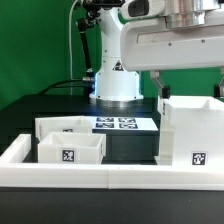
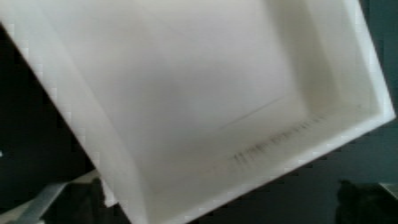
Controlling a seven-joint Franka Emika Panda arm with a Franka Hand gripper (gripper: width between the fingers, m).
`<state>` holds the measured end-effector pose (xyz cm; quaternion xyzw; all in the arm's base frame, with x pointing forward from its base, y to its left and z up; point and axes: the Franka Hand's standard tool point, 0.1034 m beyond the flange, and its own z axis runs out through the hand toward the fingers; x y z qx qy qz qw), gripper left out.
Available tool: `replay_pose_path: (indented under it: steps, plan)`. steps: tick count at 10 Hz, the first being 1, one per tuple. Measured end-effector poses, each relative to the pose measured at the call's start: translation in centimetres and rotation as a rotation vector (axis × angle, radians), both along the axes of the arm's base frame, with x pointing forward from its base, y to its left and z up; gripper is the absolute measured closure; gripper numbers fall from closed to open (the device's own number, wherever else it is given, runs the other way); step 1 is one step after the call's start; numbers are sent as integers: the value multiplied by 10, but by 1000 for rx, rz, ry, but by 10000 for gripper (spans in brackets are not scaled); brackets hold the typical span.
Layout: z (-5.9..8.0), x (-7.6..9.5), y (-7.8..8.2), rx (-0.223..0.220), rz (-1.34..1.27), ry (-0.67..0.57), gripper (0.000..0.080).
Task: Assemble drawer
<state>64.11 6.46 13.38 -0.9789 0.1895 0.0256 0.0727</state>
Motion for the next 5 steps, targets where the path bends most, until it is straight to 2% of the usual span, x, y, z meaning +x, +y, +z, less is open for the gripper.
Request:
replay_pose_path:
  steps: [2, 3, 5]
  plan:
    - [-1, -1, -2, 3, 148, -22, 150]
    - [-1, -8, -17, -1, 264, -37, 150]
    - [-1, -26, -47, -11, 279, -31, 150]
